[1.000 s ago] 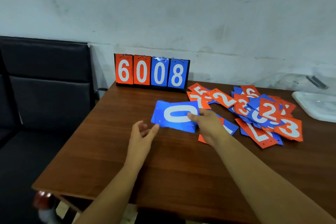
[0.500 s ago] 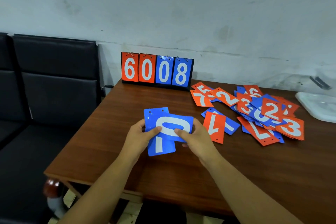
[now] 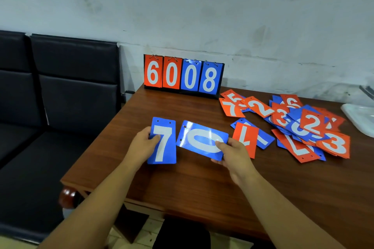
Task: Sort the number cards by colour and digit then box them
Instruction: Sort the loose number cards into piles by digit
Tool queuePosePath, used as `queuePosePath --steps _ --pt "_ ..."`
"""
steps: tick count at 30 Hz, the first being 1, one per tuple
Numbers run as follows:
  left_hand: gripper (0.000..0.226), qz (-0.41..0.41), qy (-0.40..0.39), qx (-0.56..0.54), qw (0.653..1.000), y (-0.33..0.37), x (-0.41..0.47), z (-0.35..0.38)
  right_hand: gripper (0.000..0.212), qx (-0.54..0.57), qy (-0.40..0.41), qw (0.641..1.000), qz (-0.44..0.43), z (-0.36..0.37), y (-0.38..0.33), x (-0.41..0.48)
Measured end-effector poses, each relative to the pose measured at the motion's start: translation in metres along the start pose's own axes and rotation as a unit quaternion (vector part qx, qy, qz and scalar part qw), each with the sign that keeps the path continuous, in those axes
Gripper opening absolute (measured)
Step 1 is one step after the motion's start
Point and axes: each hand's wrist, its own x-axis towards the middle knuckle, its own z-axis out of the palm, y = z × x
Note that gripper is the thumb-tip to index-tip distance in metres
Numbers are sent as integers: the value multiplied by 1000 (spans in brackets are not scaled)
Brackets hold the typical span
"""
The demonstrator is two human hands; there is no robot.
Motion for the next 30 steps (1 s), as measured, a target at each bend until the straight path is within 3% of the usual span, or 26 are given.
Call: queuePosePath --steps 2,6,9,10,12,14,15,17,18,20,22,23,24,26,28,30 --pt "15 22 4 79 997 1 14 -5 4 -30 17 999 -13 -1 2 0" --pt "28 40 -2 168 985 -2 31 -6 33 -68 39 996 -35 -3 -1 1" --pt "57 25 -24 236 971 -3 27 -1 30 -48 50 997 -12 -3 -3 3" --pt "65 31 -6 278 960 -3 23 2 29 -28 53 998 -2 -3 -4 2" --pt "59 87 88 302 945 0 11 10 29 18 43 999 13 -1 -6 1" --pt "46 97 107 152 978 10 -2 17 31 65 16 998 21 6 -7 -2" --pt "45 66 61 20 996 19 -8 21 31 76 0 997 22 12 -7 -4" --pt "37 1 -63 -195 979 27 -14 29 29 77 -43 996 26 28 -7 -11" --pt "30 2 -84 -224 971 27 -15 31 27 79 -68 994 24 37 -6 -14" --pt "32 13 -43 -204 978 24 -12 25 24 61 -102 993 10 52 -3 -16" --pt "33 -16 36 -189 981 19 -4 10 28 -67 -81 993 -61 64 1 -13" --pt "33 -25 68 -181 981 14 2 1 32 -178 -63 974 -126 68 5 -10" --pt "32 -26 95 -166 981 10 6 -9 40 -295 -58 934 -195 72 9 -8" --pt "30 -23 123 -105 987 -3 15 -25 69 -484 -113 815 -300 79 21 -3" --pt "32 -23 127 -27 991 -12 20 -36 81 -594 -172 711 -335 85 32 0" --pt "43 -12 123 55 991 -17 23 -43 73 -628 -183 674 -344 83 36 2"
